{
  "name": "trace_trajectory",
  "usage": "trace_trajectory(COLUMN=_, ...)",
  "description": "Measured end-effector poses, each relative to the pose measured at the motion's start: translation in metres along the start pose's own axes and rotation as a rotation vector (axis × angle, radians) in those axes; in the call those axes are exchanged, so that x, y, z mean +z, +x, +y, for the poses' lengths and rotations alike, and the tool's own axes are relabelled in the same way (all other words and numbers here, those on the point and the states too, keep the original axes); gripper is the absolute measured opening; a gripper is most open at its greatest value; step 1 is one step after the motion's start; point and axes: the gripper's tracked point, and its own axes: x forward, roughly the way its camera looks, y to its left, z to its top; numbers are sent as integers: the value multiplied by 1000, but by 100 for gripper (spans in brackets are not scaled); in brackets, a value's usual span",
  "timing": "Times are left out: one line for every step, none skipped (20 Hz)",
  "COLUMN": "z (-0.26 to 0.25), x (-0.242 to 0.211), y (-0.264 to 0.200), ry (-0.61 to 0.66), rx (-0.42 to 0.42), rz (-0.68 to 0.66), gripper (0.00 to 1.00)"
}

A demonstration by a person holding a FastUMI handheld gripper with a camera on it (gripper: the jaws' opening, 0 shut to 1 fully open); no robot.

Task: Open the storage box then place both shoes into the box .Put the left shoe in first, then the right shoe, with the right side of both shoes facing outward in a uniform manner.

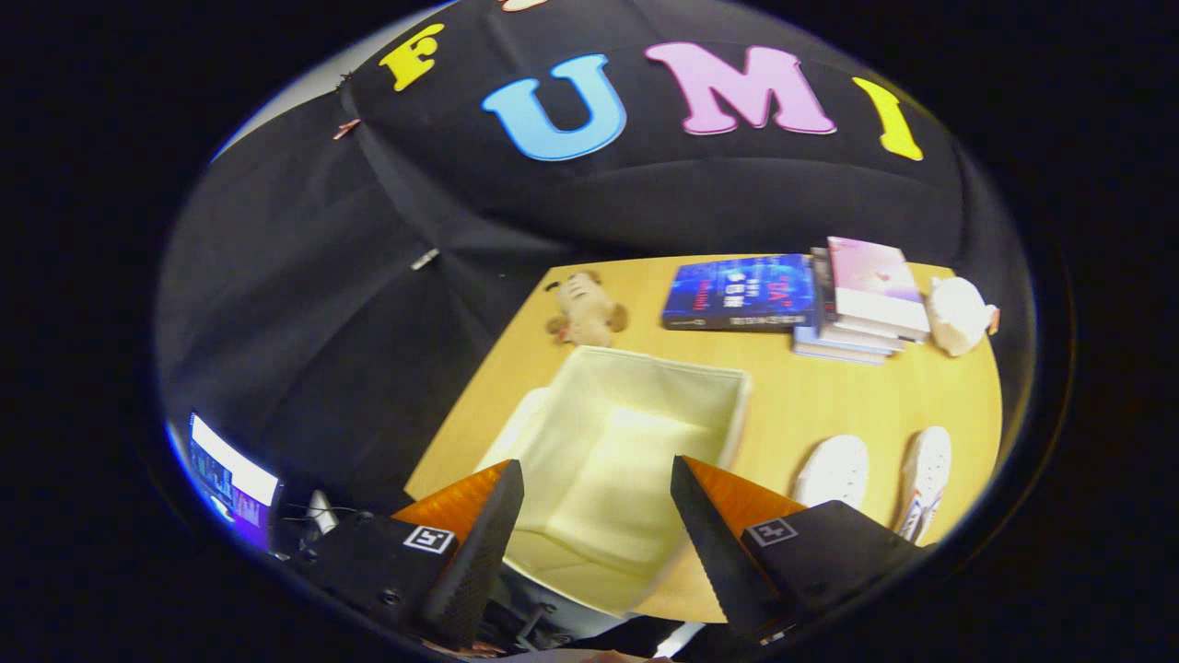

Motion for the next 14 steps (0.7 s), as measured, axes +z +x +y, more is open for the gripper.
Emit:
trace_trajectory(z=-24, x=-6, y=-5, ry=10, rx=-45, rz=0, gripper=98)
trace_trajectory(z=-47, x=-13, y=-9, ry=18, rx=-93, rz=-1, gripper=99)
trace_trajectory(z=-73, x=-23, y=-10, ry=27, rx=-148, rz=3, gripper=98)
trace_trajectory(z=-101, x=-34, y=-8, ry=35, rx=-199, rz=15, gripper=98)
trace_trajectory(z=-124, x=-45, y=-9, ry=43, rx=-240, rz=32, gripper=98)
trace_trajectory(z=-144, x=-57, y=-8, ry=50, rx=-275, rz=52, gripper=99)
trace_trajectory(z=-162, x=-68, y=-7, ry=52, rx=-301, rz=73, gripper=99)
trace_trajectory(z=-179, x=-79, y=-5, ry=52, rx=-322, rz=93, gripper=99)
trace_trajectory(z=-195, x=-88, y=0, ry=45, rx=-335, rz=108, gripper=99)
trace_trajectory(z=-210, x=-101, y=3, ry=37, rx=-349, rz=137, gripper=99)
trace_trajectory(z=-222, x=-113, y=6, ry=30, rx=-359, rz=167, gripper=99)
trace_trajectory(z=-232, x=-121, y=9, ry=25, rx=-366, rz=192, gripper=99)
trace_trajectory(z=-240, x=-130, y=14, ry=20, rx=-365, rz=218, gripper=99)
trace_trajectory(z=-246, x=-141, y=19, ry=18, rx=-358, rz=251, gripper=99)
